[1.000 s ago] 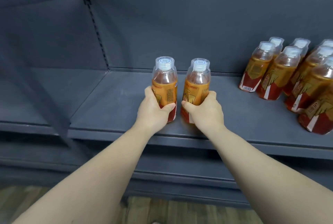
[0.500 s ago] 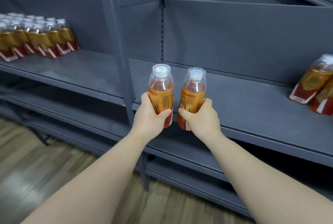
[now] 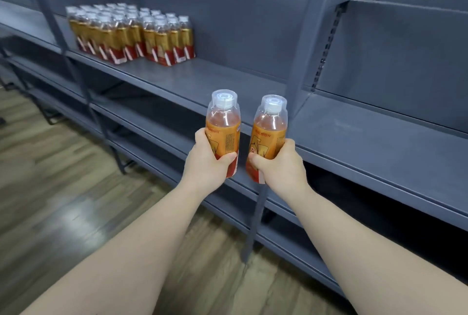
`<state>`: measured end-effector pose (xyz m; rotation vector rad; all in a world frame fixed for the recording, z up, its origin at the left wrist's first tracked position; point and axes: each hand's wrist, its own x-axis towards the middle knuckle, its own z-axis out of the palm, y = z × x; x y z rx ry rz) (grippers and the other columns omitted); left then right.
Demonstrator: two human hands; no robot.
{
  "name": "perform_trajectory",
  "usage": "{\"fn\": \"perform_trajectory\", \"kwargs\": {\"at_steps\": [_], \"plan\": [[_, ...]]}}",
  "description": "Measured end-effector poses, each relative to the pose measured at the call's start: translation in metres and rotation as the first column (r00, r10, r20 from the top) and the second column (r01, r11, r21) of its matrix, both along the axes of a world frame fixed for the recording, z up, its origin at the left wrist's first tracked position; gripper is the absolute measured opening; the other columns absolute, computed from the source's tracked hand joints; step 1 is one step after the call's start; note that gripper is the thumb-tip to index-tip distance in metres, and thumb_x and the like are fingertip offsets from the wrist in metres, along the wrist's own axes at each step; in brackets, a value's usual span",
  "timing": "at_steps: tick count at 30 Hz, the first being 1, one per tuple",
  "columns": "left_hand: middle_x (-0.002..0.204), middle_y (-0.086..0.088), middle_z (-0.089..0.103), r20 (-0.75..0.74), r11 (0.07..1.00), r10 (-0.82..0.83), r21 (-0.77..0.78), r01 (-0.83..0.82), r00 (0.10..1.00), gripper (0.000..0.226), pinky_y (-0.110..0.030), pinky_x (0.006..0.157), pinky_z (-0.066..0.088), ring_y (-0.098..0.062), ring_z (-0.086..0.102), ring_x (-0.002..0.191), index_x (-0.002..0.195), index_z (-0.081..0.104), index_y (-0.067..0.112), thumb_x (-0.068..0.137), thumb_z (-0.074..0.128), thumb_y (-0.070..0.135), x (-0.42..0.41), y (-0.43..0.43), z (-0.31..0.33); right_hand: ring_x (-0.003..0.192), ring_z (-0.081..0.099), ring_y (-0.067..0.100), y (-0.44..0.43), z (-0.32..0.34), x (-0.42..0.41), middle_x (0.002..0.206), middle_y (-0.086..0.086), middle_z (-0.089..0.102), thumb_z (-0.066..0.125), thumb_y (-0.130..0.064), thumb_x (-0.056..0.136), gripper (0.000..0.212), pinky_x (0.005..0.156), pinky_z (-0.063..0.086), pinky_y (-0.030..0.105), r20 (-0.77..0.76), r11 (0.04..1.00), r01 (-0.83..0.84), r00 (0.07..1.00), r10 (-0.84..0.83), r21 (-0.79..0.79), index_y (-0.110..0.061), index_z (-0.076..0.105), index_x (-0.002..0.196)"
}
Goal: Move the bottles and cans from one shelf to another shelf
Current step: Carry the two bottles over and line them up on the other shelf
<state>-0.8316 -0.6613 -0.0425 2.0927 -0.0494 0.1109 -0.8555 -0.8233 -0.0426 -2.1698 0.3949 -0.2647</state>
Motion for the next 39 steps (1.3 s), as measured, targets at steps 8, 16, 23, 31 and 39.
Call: {"fn": "perform_trajectory", "kwargs": {"at_steps": [8,16,23,31,39], "plan": [[0.13,0.003,0.053,-0.011,0.992,0.126,-0.021,-0.127,0.992,0.066,-0.034,0.093,0.048,-0.018,0.055,0.115,0.141,0.029,0.024,0.09,0.072,0.028,0.026,0.087,0.007,0.093,0.062,0.016,0.086,0.003,0.051,0.109,-0.005,0.06,0.075,-0.052,0.081,0.06,0.076,0.055,0.033,0.023,0.993,-0.117,0.993,0.117,-0.008,-0.022,0.042,0.121],[0.122,0.005,0.057,-0.023,0.968,0.249,-0.023,-0.249,0.968,0.065,-0.036,0.093,0.048,-0.019,0.057,0.109,0.138,0.032,0.024,0.088,0.073,0.028,0.079,0.153,0.0,0.096,0.063,0.016,0.15,0.002,0.124,0.111,-0.004,0.06,0.076,-0.05,0.082,0.061,0.077,0.055,0.031,0.029,0.965,-0.261,0.965,0.26,0.017,-0.022,0.042,0.124],[0.121,0.005,0.058,-0.014,0.932,0.362,-0.032,-0.362,0.932,0.066,-0.042,0.099,0.048,-0.022,0.058,0.111,0.139,0.033,0.024,0.087,0.074,0.026,0.143,0.192,0.005,0.096,0.063,0.016,0.19,0.005,0.201,0.112,-0.003,0.06,0.075,-0.05,0.082,0.06,0.077,0.056,0.031,0.028,0.928,-0.372,0.928,0.371,0.028,-0.023,0.041,0.122],[0.12,0.005,0.058,-0.029,0.906,0.412,-0.092,-0.412,0.911,0.066,-0.036,0.095,0.047,-0.021,0.057,0.109,0.14,0.032,0.023,0.089,0.074,0.022,0.206,0.228,0.0,0.088,0.059,0.012,0.228,0.01,0.283,0.101,-0.008,0.056,0.074,-0.05,0.083,0.056,0.068,0.048,0.028,0.036,0.902,-0.43,0.903,0.428,0.036,-0.023,0.04,0.118],[0.121,0.003,0.059,-0.04,0.917,0.388,-0.079,-0.39,0.921,0.066,-0.041,0.098,0.048,-0.023,0.058,0.111,0.14,0.032,0.024,0.089,0.074,0.023,0.287,0.29,-0.007,0.095,0.061,0.016,0.289,0.005,0.355,0.106,-0.007,0.058,0.075,-0.049,0.083,0.054,0.078,0.055,0.033,0.023,0.913,-0.407,0.913,0.406,0.036,-0.026,0.039,0.116]]}}
